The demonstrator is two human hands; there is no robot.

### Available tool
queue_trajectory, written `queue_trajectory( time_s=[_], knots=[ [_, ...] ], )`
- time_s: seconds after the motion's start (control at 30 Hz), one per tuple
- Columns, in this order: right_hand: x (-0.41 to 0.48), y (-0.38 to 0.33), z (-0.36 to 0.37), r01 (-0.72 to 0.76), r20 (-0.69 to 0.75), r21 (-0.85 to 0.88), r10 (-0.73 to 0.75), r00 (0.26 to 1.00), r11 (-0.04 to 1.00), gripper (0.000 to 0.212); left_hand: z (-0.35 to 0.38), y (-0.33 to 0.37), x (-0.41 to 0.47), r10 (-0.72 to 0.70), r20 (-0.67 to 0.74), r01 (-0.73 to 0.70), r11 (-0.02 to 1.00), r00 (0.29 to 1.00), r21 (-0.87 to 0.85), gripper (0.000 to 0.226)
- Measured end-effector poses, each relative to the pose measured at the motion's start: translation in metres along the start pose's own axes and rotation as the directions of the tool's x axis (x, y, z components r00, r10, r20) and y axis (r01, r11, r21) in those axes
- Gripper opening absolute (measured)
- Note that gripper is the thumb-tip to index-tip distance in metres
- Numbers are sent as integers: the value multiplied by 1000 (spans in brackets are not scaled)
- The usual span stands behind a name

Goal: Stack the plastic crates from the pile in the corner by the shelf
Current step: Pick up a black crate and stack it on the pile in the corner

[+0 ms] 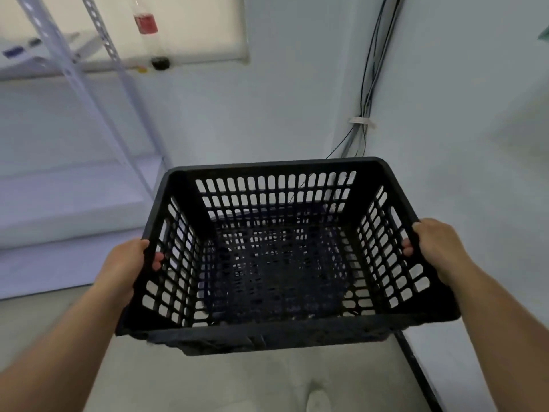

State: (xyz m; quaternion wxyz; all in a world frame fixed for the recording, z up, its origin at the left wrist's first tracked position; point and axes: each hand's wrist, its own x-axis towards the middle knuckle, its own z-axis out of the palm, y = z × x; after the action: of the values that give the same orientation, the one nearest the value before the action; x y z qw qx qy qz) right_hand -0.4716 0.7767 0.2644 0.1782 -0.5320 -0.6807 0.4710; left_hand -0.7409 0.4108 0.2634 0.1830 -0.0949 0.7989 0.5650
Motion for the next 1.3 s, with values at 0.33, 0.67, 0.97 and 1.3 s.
queue_trajectory(
  time_s=[0.33,0.67,0.97,1.3],
  knots=[
    [116,-34,41,47,95,-96,-38,995,994,25,54,10,52,-96,-124,91,995,988,-40,29],
    [159,-38,78,15,112,-126,0,994,992,28,75,17,95,-157,-119,159,987,980,11,43],
    [183,-50,99,32,122,-140,-15,992,990,27,83,31,125,-170,-128,175,984,977,28,41],
    [175,-41,93,36,123,-168,-15,992,985,26,77,25,117,-194,-109,200,979,975,46,41]
  ],
)
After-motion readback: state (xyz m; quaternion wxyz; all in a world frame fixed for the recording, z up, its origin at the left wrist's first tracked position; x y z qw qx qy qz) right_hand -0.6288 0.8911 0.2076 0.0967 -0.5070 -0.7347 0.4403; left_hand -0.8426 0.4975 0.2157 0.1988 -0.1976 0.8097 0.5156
